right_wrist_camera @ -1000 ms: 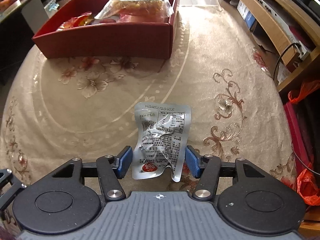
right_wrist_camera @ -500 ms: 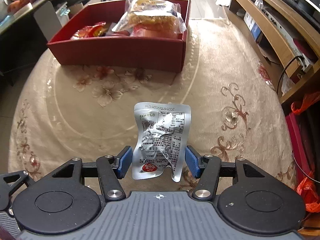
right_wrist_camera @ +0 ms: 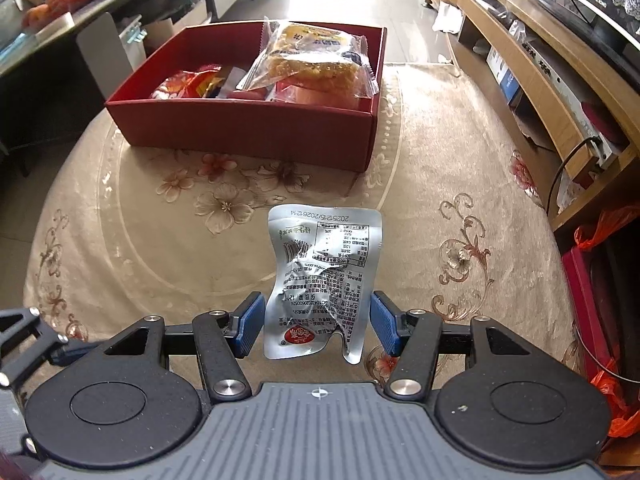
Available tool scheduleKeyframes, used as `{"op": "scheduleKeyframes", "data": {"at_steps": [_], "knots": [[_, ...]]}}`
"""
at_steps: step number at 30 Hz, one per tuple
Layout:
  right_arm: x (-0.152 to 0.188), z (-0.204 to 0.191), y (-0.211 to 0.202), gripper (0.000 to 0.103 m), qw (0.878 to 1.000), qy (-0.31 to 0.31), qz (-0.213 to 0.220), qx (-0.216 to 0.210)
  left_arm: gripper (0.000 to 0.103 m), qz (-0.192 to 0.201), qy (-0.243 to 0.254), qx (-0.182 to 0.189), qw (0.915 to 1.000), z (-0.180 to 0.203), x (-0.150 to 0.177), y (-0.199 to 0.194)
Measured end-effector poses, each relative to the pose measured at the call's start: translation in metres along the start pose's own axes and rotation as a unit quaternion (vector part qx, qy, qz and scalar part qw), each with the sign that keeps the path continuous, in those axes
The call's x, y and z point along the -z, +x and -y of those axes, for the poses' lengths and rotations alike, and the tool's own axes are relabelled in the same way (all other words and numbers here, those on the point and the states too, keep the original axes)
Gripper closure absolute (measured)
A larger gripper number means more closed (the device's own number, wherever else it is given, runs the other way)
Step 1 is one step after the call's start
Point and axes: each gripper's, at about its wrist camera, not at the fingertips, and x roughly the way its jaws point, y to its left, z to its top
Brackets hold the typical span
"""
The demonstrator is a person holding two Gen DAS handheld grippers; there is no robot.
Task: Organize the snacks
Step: 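Carry the wafer pack with the left gripper while the right carries the foil packet over the box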
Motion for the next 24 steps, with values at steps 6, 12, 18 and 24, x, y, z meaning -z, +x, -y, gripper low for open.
{"op": "scheduleKeyframes", "data": {"at_steps": [6,12,18,24], "knots": [[-0.002,-0.002,-0.002,0.038,1.0,-0.002,0.005,0.002,0.045,0.006,-0.019,-0.008,0.9998,-0.011,-0.003,-0.002],[-0.007,-0.004,-0.008,0.038,1.0,-0.003,0.017,-0.001,0.045,0.022,-0.047,-0.014,0.9985,-0.027,-0.013,-0.009],[-0.036,-0.008,-0.017,0.038,0.999,0.007,0.052,-0.011,0.045,0.065,-0.104,-0.023,0.9922,-0.06,-0.044,-0.024],[-0.068,-0.014,-0.019,0.038,0.997,0.01,0.081,-0.019,0.045,0.097,-0.147,-0.036,0.9836,-0.093,-0.077,-0.029]]}}
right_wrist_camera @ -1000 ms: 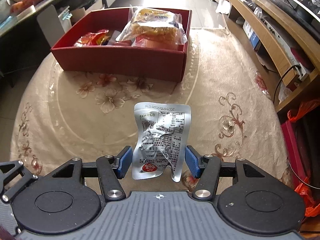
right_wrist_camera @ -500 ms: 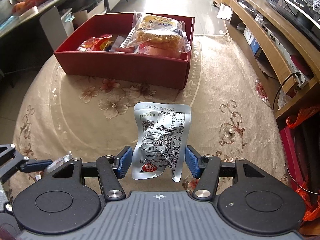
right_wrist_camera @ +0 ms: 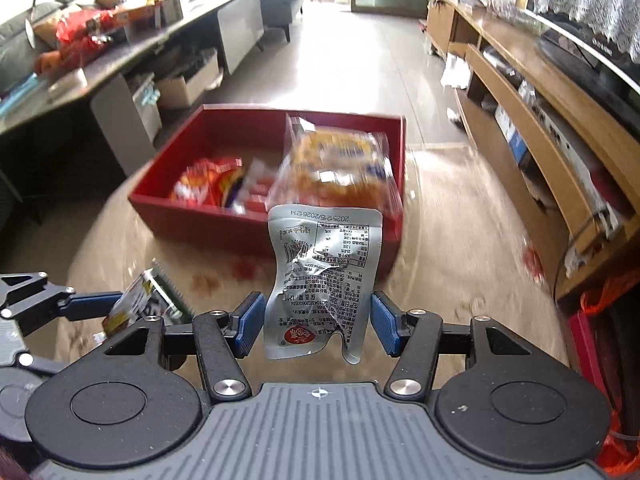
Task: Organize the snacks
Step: 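Carry the wafer pack with the left gripper while the right carries the foil packet over the box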
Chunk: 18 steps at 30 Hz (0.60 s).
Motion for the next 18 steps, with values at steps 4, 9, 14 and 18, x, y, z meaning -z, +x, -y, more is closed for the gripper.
{"op": "scheduleKeyframes", "data": {"at_steps": [4,9,14,18], "knots": [[-0.02,-0.001,0.009,0.038,1.0,0.006,0.011,-0.004,0.045,0.015,-0.027,-0.007,0.9995,-0.016,-0.025,0.007],[-0.045,-0.003,0.024,0.038,1.0,0.009,0.025,-0.011,0.045,0.031,-0.047,-0.019,0.9983,-0.03,-0.058,0.019],[-0.065,-0.001,0.039,0.038,0.998,0.022,0.043,-0.028,0.045,0.033,-0.054,-0.031,0.9976,-0.036,-0.08,0.041],[-0.072,0.005,0.059,0.038,0.998,0.037,0.042,-0.032,0.045,0.025,-0.051,-0.043,0.9975,-0.037,-0.093,0.064]]}}
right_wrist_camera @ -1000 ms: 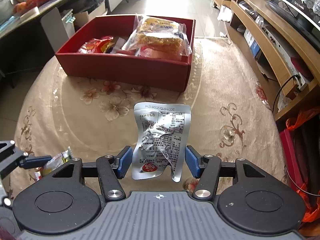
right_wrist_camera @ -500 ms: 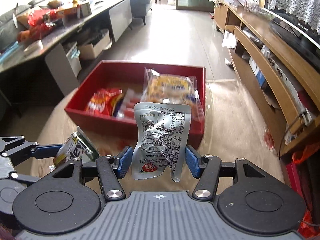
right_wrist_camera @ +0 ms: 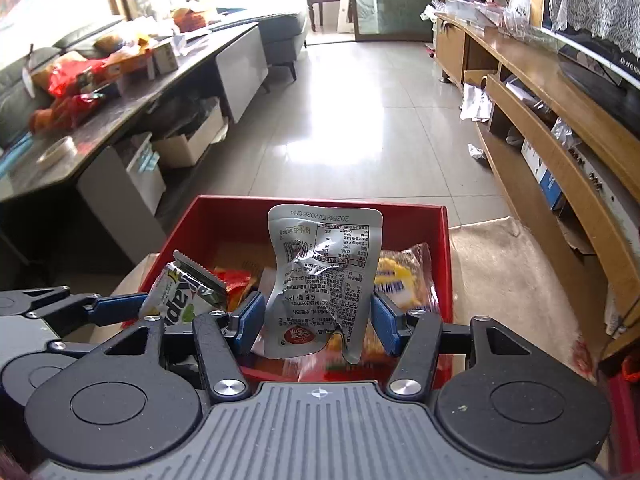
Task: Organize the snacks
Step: 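Carry the wafer pack with the left gripper while the right carries the foil packet over the box, then lower both packs into the red box and open both grippers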
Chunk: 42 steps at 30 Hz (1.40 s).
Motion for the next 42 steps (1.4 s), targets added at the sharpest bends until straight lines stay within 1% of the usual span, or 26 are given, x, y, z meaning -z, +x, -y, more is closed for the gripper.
{"op": "scheduleKeyframes", "data": {"at_steps": [6,11,15,17,20,22,24,26,28,37,42], "knots": [[-0.004,0.002,0.026,0.038,1.0,0.007,-0.01,-0.003,0.045,-0.017,-0.006,-0.011,0.9998,-0.004,-0.007,0.032],[-0.01,-0.008,0.036,0.038,1.0,-0.012,-0.005,0.008,0.045,-0.026,-0.02,-0.02,0.9993,-0.01,-0.008,0.048],[-0.011,-0.012,0.043,0.038,0.999,-0.031,-0.005,0.029,0.045,-0.035,-0.025,-0.026,0.9988,-0.012,-0.006,0.059],[-0.012,-0.013,0.046,0.037,0.999,-0.037,-0.009,0.03,0.045,-0.038,-0.027,-0.027,0.9985,-0.012,-0.006,0.062],[-0.014,-0.014,0.046,0.036,0.999,-0.032,-0.006,0.022,0.044,-0.039,-0.031,-0.025,0.9985,-0.014,-0.007,0.062],[-0.014,-0.014,0.045,0.034,1.0,-0.028,-0.007,0.01,0.043,-0.039,-0.031,-0.024,0.9985,-0.013,-0.007,0.061],[-0.015,-0.015,0.045,0.033,1.0,-0.028,-0.007,0.004,0.04,-0.041,-0.03,-0.024,0.9984,-0.012,-0.007,0.06],[-0.014,-0.016,0.044,0.03,1.0,-0.029,-0.007,0.006,0.039,-0.041,-0.029,-0.024,0.9984,-0.013,-0.007,0.059],[-0.014,-0.016,0.042,0.029,1.0,-0.03,-0.005,0.006,0.039,-0.039,-0.027,-0.026,0.9985,-0.012,-0.007,0.055],[-0.017,-0.018,0.017,0.029,1.0,-0.025,0.015,0.004,0.035,-0.022,-0.033,-0.017,0.9991,-0.011,-0.01,0.031],[-0.014,-0.012,0.002,0.029,0.999,-0.018,0.02,0.016,0.034,-0.017,-0.045,-0.016,0.9987,-0.012,-0.007,0.017]]}}
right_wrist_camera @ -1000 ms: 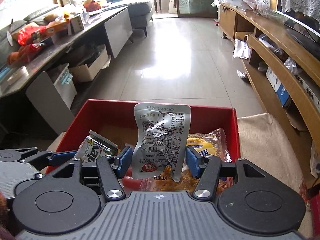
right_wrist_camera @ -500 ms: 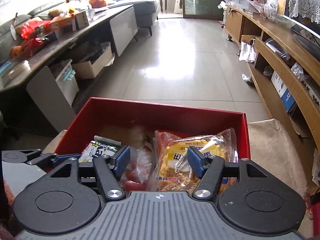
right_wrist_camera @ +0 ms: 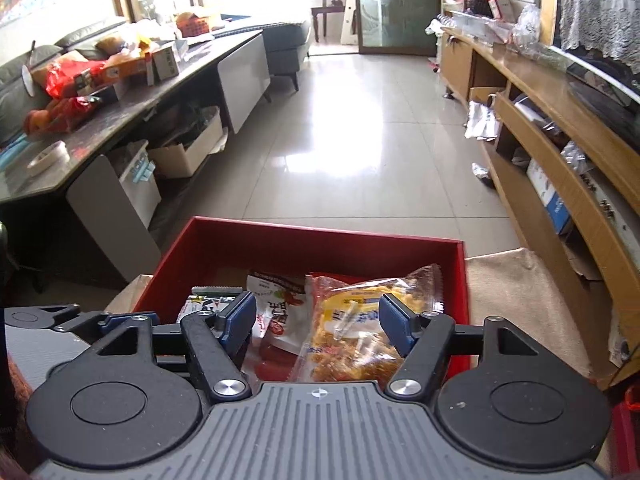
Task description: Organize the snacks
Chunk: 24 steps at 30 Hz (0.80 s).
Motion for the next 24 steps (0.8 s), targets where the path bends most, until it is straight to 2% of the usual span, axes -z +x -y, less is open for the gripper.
{"op": "scheduleKeyframes", "data": {"at_steps": [11,24], "knots": [[0.015,0.01,-0.015,0.028,0.999,0.006,-0.022,0.043,0.033,-0.006,-0.017,-0.008,0.9998,-0.006,0.024,-0.017],[0.038,0.01,-0.039,0.027,0.996,-0.006,-0.032,0.079,0.031,0.015,-0.016,-0.006,0.9997,0.004,0.042,-0.046]]}}
